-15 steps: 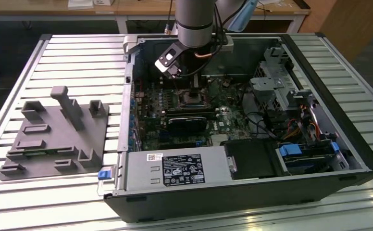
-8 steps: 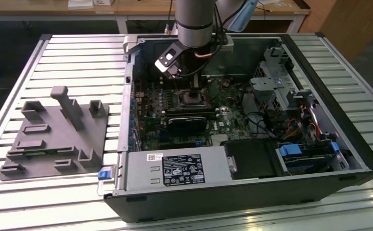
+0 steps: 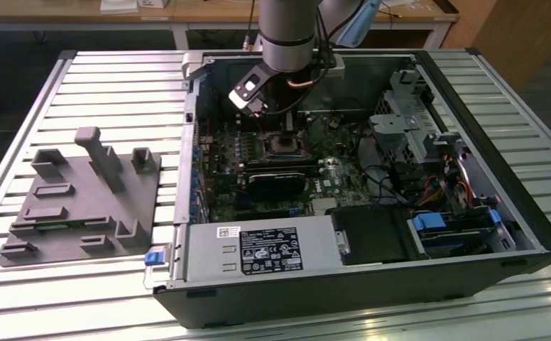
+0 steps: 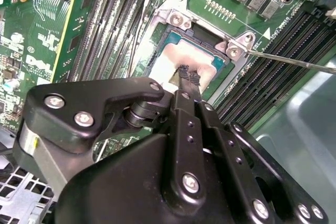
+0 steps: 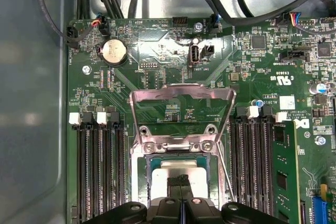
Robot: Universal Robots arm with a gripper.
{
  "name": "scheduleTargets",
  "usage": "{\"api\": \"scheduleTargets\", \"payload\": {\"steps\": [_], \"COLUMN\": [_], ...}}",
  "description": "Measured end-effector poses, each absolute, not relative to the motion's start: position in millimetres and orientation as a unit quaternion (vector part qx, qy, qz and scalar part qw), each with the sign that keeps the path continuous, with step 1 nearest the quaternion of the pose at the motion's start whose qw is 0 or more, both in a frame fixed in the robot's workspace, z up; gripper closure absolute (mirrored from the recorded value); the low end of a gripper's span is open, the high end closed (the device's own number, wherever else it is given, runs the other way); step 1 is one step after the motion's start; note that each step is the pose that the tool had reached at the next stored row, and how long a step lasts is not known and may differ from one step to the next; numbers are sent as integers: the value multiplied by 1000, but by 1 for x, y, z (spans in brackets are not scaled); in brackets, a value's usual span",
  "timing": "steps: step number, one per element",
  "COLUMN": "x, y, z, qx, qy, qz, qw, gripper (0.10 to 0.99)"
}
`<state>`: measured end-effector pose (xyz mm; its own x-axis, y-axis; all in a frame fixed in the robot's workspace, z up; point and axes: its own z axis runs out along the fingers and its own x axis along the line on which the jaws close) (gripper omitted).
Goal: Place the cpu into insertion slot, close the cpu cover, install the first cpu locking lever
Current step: 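Place the cpu into insertion slot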
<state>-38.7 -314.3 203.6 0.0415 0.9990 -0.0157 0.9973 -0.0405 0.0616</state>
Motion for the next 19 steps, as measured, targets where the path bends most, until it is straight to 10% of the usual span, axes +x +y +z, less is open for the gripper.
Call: {"api": "scheduleTargets", "payload": {"steps": [19], "x": [-41], "y": [-314], "z": [199], "qx": [721], "qy": [692], "qz": [16], "qw": [28], "gripper": [980]}}
